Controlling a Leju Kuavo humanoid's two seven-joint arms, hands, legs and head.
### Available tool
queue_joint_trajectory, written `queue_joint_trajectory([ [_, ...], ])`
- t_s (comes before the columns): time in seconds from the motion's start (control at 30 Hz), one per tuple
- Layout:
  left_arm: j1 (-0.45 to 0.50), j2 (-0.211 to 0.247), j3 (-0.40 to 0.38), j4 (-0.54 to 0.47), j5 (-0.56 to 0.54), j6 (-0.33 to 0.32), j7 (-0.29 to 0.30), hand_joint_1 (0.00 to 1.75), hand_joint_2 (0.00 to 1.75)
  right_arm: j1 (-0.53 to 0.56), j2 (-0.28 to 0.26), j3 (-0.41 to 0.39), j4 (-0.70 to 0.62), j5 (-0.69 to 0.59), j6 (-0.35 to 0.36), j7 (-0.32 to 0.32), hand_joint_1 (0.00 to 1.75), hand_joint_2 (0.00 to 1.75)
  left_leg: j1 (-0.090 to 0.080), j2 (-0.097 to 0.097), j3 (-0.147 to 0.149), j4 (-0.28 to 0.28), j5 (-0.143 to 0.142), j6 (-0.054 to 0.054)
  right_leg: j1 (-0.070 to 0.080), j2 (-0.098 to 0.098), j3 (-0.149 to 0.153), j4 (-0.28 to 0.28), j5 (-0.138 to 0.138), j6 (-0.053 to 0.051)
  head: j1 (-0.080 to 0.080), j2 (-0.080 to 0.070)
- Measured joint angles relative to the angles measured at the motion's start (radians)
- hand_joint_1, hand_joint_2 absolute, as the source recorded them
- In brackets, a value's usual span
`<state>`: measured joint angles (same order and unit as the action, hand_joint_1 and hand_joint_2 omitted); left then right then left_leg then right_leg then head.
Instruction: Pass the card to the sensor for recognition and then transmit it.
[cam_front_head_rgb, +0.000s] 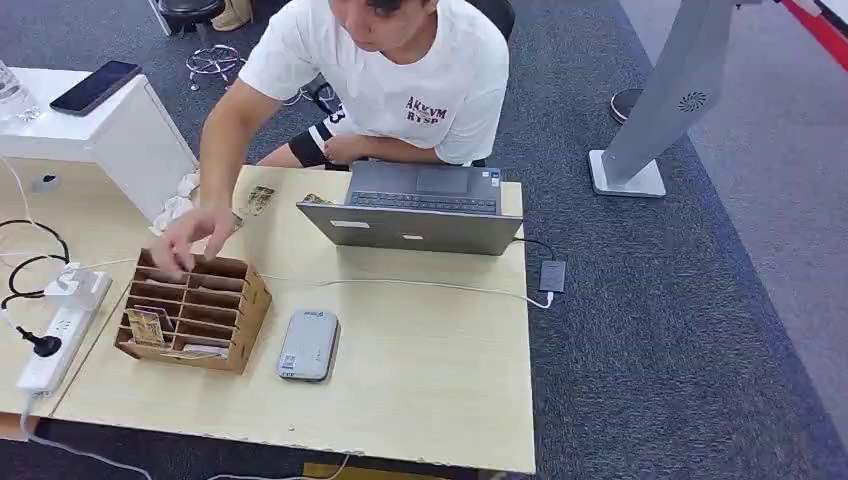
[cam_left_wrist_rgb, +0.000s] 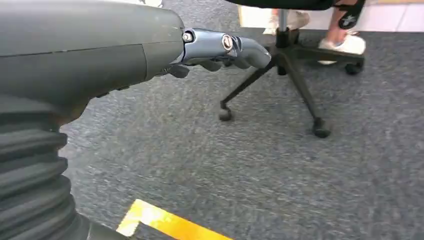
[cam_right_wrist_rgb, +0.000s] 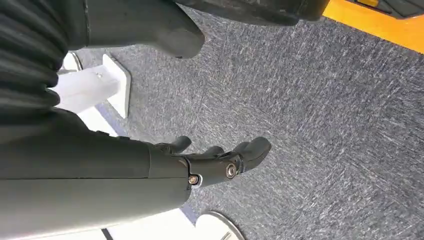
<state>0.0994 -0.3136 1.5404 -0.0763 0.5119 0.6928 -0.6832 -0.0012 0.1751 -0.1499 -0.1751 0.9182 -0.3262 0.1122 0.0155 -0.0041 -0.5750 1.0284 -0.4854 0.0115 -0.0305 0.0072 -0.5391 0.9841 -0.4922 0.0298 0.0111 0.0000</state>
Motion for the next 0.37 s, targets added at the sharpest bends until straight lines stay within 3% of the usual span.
queue_joint_trajectory([
  [0.37,-0.003,0.006,0.0,0.03,0.0,0.0,0.0,0.0,1.75,0.0,-0.001,0.0,0.0,0.0,0.0,0.0,0.0,1.75,0.0,0.0,0.0,0.0,0.0,0.0,0.0,0.0,-0.001,0.0,0.0,0.0,0.0,0.0],
])
